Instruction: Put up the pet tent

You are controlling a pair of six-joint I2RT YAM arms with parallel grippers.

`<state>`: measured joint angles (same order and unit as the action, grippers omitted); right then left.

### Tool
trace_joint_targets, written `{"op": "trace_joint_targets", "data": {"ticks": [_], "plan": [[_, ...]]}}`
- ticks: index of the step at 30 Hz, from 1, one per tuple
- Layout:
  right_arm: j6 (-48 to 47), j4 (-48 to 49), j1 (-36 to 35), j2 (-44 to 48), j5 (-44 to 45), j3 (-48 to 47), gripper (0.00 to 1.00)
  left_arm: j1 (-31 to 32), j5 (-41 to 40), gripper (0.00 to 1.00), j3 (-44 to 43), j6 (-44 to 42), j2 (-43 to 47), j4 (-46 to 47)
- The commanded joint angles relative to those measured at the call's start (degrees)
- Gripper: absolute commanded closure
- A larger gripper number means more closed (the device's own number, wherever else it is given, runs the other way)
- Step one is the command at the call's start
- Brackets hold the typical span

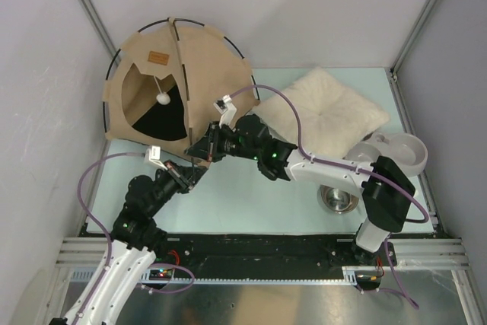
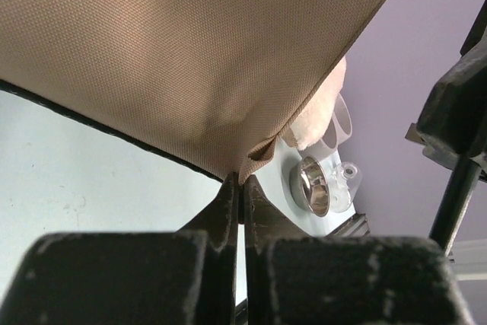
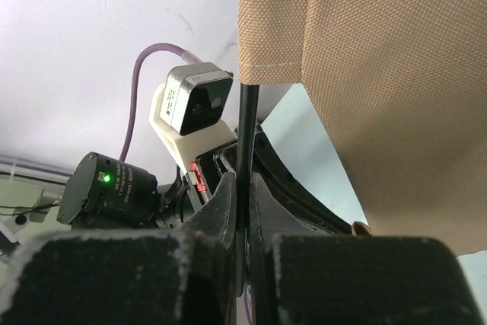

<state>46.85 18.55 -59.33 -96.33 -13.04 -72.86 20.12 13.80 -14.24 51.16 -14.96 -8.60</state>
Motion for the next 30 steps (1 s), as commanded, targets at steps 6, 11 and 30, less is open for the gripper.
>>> {"op": "trace_joint_targets", "data": {"ticks": [6,11,30], "plan": [[-0.83,5.51,4.14,-2.25,-9.85,-8.46,1.00,0.80,10.91,1.00,-2.28,0.39,0.40,-9.66],[-5.72,2.93,3.09,-3.68,-9.53,-9.52,1.00,0.80,11.61,1.00,-3.21,2.03,1.81,-10.66],[-19.51,15.53,-5.31,0.28,11.52,3.29,1.00,0.80,10.33,1.00,-6.23,9.10,5.40,-11.98]]}}
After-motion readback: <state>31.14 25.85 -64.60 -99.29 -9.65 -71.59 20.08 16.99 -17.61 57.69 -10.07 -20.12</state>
